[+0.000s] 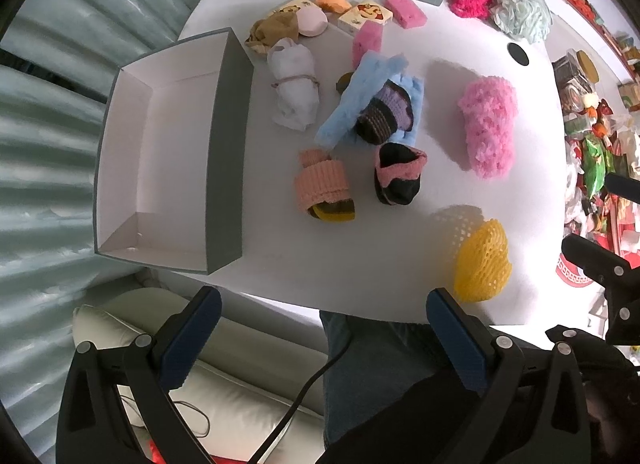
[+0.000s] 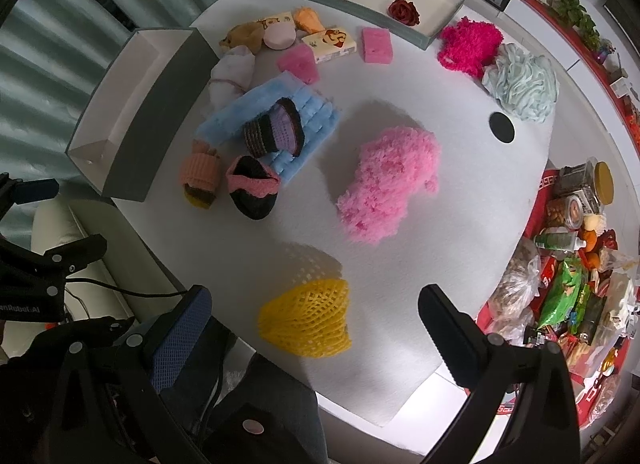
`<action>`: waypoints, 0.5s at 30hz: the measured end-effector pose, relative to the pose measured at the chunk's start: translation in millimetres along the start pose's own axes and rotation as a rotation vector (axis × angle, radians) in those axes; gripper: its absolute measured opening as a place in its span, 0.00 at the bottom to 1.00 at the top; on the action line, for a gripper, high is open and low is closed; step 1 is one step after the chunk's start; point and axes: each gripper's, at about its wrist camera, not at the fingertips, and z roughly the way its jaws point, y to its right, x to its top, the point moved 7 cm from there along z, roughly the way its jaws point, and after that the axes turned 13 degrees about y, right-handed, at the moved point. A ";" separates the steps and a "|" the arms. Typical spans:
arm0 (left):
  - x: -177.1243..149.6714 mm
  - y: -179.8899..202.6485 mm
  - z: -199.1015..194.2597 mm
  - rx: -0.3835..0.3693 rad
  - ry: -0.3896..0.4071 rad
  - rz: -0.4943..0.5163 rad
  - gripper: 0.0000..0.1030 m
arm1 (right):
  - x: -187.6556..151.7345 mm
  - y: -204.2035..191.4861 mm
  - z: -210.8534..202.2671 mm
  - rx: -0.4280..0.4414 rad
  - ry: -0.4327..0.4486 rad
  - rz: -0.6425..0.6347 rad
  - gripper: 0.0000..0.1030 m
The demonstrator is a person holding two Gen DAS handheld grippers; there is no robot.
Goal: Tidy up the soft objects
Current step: 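Move both tools toward the soft items on the table, then grasp the pink knitted sock roll with left tool while right tool grasps the pink fluffy plush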
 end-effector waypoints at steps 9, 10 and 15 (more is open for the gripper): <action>-4.8 -4.8 10.1 0.001 -0.030 0.001 1.00 | -2.7 3.5 8.2 -0.009 -0.019 0.026 1.00; -4.3 -6.2 13.6 -0.001 -0.028 -0.003 1.00 | -3.7 5.3 9.7 -0.010 -0.021 0.035 1.00; 0.0 -12.3 34.8 -0.028 -0.025 -0.061 1.00 | -11.0 14.0 24.4 -0.004 -0.046 0.086 1.00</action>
